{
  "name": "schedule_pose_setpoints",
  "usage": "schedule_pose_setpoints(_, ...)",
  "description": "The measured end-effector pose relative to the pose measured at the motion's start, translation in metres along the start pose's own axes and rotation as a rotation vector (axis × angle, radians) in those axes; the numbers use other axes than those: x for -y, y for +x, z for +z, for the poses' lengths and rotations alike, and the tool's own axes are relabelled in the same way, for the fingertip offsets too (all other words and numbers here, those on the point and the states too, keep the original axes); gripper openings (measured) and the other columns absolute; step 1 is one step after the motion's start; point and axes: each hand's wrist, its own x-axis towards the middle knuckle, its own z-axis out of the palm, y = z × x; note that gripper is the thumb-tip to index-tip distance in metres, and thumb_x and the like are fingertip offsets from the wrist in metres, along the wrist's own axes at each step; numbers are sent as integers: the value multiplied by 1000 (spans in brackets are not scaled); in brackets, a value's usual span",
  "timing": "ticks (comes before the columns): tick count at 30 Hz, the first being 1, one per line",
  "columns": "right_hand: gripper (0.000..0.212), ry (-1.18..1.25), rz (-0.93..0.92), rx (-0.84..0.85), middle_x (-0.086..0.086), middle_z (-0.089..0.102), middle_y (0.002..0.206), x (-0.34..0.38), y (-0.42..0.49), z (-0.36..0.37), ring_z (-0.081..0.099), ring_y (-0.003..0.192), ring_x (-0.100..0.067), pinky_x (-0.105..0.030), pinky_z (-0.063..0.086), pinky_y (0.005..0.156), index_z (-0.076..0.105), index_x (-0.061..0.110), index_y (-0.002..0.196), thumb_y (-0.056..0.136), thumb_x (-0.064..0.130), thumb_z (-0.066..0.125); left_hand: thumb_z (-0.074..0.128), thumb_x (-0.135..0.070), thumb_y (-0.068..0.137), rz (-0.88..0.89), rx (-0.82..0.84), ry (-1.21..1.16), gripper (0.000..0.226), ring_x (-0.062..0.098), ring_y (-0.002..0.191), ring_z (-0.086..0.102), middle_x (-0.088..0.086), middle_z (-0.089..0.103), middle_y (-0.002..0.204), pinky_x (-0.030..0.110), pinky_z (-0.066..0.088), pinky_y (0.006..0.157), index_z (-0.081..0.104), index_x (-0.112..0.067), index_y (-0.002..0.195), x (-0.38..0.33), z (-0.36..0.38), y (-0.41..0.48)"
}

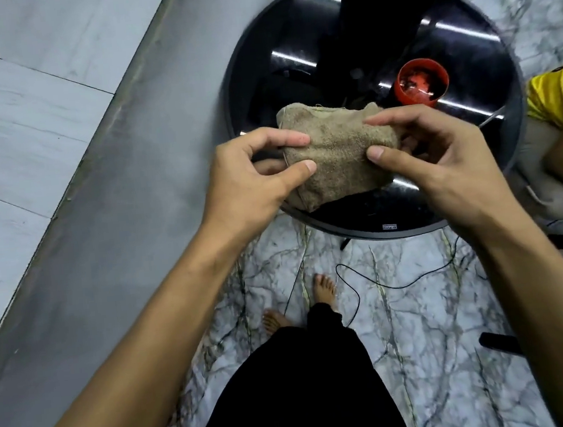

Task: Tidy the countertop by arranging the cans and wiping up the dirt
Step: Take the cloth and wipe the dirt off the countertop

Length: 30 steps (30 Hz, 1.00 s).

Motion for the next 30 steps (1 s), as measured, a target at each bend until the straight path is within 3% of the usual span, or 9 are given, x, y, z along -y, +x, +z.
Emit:
schedule_pose_setpoints(2, 28, -2, 12, -26, 10, 59, 87, -13, 4, -3, 47, 83, -27, -45, 50, 84, 75, 26, 114, 87, 21, 80, 86, -6, 80, -18, 14, 14, 26, 22, 84, 78, 7, 77, 106, 40, 64, 82, 78, -16, 102, 7, 8, 12)
schedule_pose_setpoints(5, 28, 3, 36, -51, 8, 65, 91, -34, 12, -6, 45, 80, -20, -30, 45, 79, 75, 23, 114, 87, 17, 80, 86, -5, 80, -50, 34, 22, 27, 26, 87, 78, 6, 78, 105, 46, 63, 85, 78, -15, 103, 22, 20, 29)
schedule_pose_setpoints(8, 29, 5, 64, -66, 25, 65, 95, -54, 19, -5, 46, 78, -15, -24, 46, 75, 75, 23, 115, 87, 17, 80, 86, -5, 79, -85, 56, 31, 27, 19, 86, 78, -3, 79, 102, 38, 64, 81, 78, -16, 103, 37, 26, 41)
schedule_pose_setpoints(11, 28, 7, 77, -84, 29, 61, 84, -74, 22, -2, 44, 76, -9, -17, 43, 72, 74, 23, 114, 88, 16, 79, 87, -8, 79, -113, 61, 43, 27, 17, 85, 78, -5, 79, 103, 36, 64, 81, 79, -21, 102, 52, 30, 53)
schedule_pose_setpoints(18, 27, 8, 133, -127, 23, 52, 74, -111, 31, 2, 41, 71, -17, -26, 41, 66, 76, 27, 112, 87, 17, 80, 86, -9, 81, -159, 104, 49, 27, 17, 84, 78, -2, 79, 102, 33, 64, 76, 79, -22, 103, 85, 43, 74)
schedule_pose_setpoints(24, 29, -7, 168, -147, 26, 54, 73, -138, 39, 3, 42, 70, -12, -18, 43, 68, 75, 31, 113, 87, 18, 80, 85, -8, 82, -160, 134, 92, 28, 11, 83, 78, -7, 78, 107, 21, 60, 73, 78, -22, 106, 100, 51, 91)
schedule_pose_setpoints(30, 28, -30, 204, -148, 12, 59, 79, -155, 46, 6, 41, 66, -5, -16, 41, 64, 76, 30, 111, 87, 18, 81, 85, -12, 83, -242, 173, 178, 28, 13, 89, 77, -2, 71, 123, 34, 63, 86, 78, -26, 107, 112, 55, 101)
